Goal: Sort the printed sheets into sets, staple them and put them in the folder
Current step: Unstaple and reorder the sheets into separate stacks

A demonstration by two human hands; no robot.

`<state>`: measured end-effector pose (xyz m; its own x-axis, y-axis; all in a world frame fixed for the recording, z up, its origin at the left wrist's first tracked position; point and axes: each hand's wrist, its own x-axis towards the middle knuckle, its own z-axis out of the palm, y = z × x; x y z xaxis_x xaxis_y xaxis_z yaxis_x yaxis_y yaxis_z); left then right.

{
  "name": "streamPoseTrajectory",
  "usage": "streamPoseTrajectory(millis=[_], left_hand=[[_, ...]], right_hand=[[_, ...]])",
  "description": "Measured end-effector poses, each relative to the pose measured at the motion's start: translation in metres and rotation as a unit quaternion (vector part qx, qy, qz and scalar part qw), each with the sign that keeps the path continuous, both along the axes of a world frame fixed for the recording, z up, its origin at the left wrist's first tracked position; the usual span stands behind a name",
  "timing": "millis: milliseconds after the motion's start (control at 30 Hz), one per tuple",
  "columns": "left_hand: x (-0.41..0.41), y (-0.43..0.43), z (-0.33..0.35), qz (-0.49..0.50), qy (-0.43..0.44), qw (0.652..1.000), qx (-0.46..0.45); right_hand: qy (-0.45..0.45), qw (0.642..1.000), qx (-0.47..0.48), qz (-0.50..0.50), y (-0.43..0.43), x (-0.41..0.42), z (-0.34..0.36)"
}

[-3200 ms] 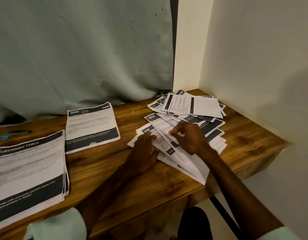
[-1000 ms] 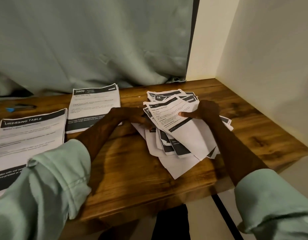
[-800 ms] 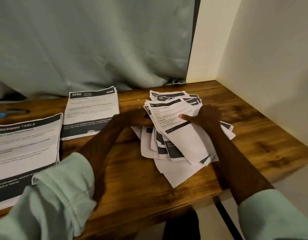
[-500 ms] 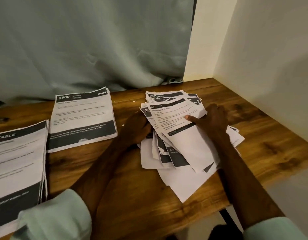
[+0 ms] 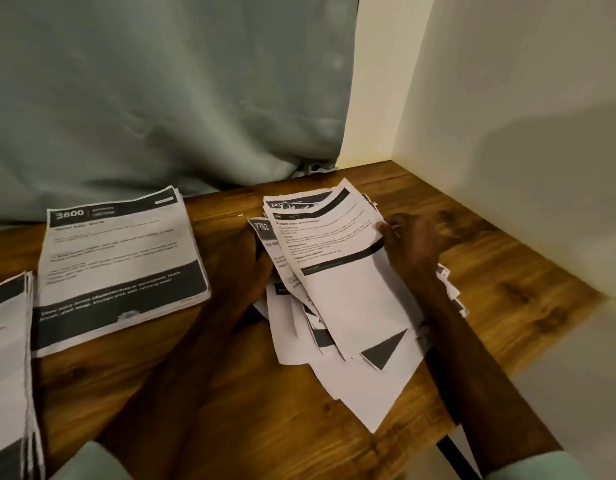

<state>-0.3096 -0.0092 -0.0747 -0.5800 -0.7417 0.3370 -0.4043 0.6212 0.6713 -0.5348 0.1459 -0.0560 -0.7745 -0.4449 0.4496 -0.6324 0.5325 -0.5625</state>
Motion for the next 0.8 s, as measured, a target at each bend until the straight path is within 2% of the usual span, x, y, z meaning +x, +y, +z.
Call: streamPoseTrajectory(millis=[100,200,300,367,533,667,800], left_hand=[[0.000,-0.009,0.006,0.082,0.127,0.988,-0.020],[0.000,-0.009,0.007,0.108,0.209,0.972,-0.021],[-0.002,-0.007,0.003,0.104,0.225,0.966,-0.075],[-0.005,-0.003,0.005,0.089,0.229,0.967,-0.068],[-0.016,0.013,0.012,-0.020,0.305,0.950,0.059],[-0.020,0.008,0.009,-0.023,0.311,0.931,0.188],[-0.016,0.004,0.014,-0.056,0.326,0.902,0.277]], right_hand=[[0.004,0.999,-0.046,0.022,0.002,0.012,0.008],[0.007,0.996,-0.086,0.021,0.007,0.018,0.018],[0.009,0.992,-0.121,0.016,0.010,0.021,0.025],[0.014,0.987,-0.157,0.043,0.013,0.021,0.029],[-0.016,0.972,-0.200,0.122,0.013,0.018,0.028],[-0.057,0.956,-0.262,0.120,0.004,0.015,0.024],[-0.098,0.940,-0.304,0.118,-0.002,0.008,0.018]])
